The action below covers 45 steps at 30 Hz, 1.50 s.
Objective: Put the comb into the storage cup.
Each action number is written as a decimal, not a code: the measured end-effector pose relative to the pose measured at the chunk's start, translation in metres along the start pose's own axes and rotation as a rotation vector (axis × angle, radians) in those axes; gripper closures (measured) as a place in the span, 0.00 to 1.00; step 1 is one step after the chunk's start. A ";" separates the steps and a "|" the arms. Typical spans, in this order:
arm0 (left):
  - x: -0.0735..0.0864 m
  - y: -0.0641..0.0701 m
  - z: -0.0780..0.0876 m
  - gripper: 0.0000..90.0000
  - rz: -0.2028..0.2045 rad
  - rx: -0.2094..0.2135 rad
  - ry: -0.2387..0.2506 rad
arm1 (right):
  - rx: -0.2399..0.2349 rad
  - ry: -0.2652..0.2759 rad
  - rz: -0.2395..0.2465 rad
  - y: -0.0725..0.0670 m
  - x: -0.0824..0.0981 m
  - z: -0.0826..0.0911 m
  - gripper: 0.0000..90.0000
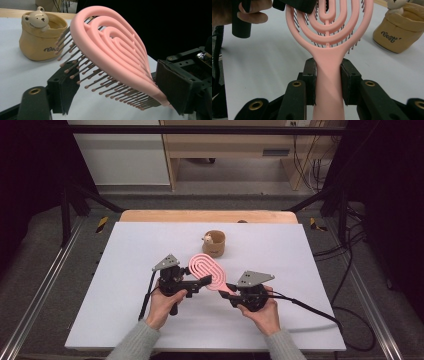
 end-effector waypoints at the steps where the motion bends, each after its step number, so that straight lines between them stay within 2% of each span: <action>1: 0.000 0.000 0.000 0.25 0.000 0.000 0.000 | 0.000 0.000 0.000 0.000 0.000 0.000 0.77; 14: -0.001 0.004 -0.001 0.42 0.047 0.035 0.014 | 0.009 0.012 0.010 -0.002 -0.001 -0.001 0.77; 21: -0.001 0.006 -0.001 0.47 0.069 0.047 0.005 | 0.013 0.014 0.015 -0.002 -0.001 -0.003 0.77; 30: -0.002 0.008 0.001 0.53 0.095 0.055 0.017 | 0.013 0.019 0.022 -0.002 -0.002 -0.004 0.77; 45: -0.005 0.014 0.005 0.62 0.099 0.073 0.050 | 0.004 0.013 0.030 -0.004 -0.001 -0.007 0.78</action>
Point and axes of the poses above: each handheld gripper's, and its own axes: z roughly backward along the jaws, x roughly out of its underside, y roughly to its right, the point moved 8 cm from there along -z, roughly forward along the jaws, and after that the axes turned 12 degrees about -y, right-handed, at the moved point
